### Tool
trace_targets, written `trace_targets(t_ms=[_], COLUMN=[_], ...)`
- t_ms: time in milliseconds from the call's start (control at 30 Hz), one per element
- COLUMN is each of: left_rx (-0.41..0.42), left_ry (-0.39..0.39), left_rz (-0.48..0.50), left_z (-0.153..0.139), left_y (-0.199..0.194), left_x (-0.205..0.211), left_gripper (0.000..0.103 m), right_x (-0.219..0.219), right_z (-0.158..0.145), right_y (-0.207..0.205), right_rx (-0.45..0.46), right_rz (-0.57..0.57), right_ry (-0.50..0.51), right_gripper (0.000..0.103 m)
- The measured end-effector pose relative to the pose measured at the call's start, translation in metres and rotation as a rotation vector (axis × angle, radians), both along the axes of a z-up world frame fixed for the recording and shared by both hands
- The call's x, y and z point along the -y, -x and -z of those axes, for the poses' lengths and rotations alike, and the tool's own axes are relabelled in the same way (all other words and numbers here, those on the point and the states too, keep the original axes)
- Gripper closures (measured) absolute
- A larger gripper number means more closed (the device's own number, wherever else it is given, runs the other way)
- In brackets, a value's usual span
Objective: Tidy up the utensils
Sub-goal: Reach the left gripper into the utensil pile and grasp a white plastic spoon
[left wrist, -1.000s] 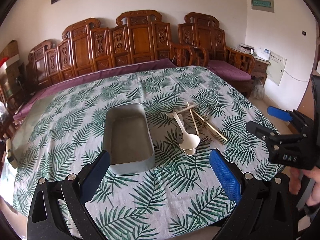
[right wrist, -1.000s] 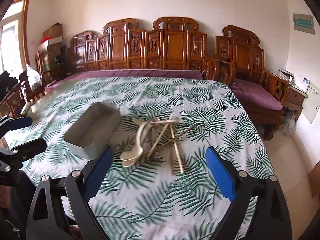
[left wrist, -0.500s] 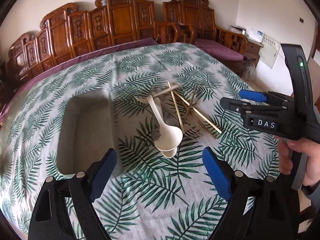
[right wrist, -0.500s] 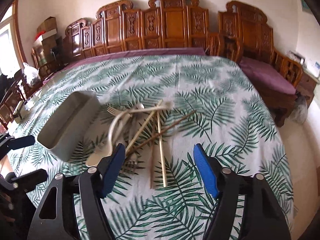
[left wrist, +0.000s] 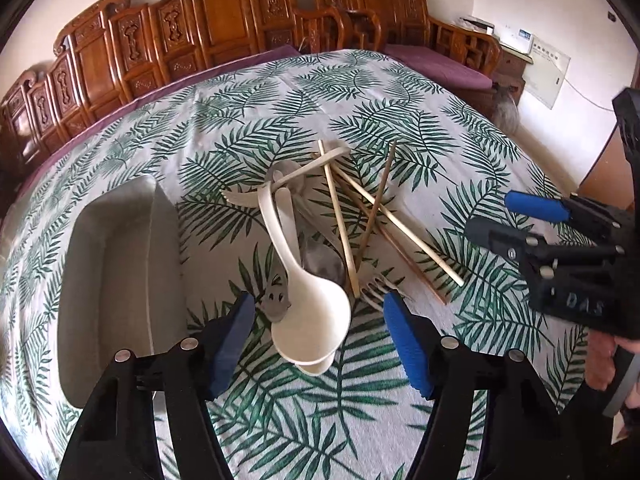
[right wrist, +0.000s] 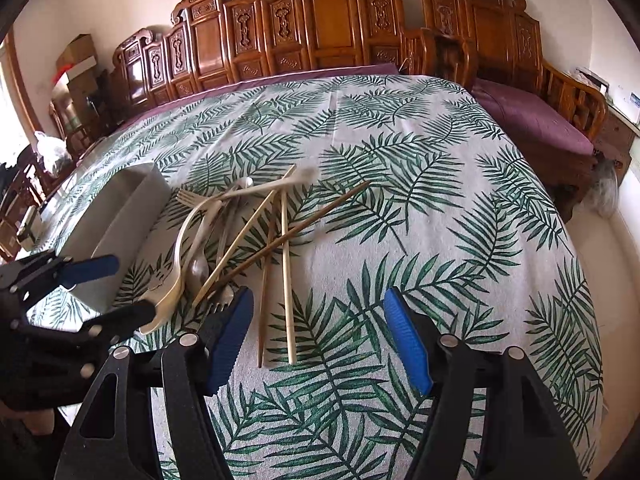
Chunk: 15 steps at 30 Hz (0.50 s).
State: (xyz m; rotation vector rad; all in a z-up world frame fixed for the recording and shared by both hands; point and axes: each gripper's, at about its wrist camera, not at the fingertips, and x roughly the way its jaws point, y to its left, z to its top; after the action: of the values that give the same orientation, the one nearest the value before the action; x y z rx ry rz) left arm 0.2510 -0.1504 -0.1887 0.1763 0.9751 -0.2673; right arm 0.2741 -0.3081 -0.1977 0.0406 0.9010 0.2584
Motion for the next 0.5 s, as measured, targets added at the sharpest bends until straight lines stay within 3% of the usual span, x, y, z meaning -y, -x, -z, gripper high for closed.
trace_targets(t_ms=[167, 333, 500], left_rx=[-0.06, -0.089, -0.112], left_ry=[0.019, 0.021, -0.009], left_rz=[-0.032, -0.025, -0.015], left_z=[0.009, 0.015, 0.024], left_y=[-0.021, -0.02, -0.018], left_x=[0.0, 0.003, 0.004], left_gripper=[0.051, 0.052, 0.075], right_x=[-0.004, 0.0, -0.001], right_z=[0.007, 0.009, 0.013], right_y=[0.0, -0.002, -0.002], right_rx=[-0.02, -0.029, -0.043], right_rz=[-0.012, -0.007, -0.016], right_ry=[0.009, 0.005, 0.011], right_gripper=[0.034, 0.034, 0.035])
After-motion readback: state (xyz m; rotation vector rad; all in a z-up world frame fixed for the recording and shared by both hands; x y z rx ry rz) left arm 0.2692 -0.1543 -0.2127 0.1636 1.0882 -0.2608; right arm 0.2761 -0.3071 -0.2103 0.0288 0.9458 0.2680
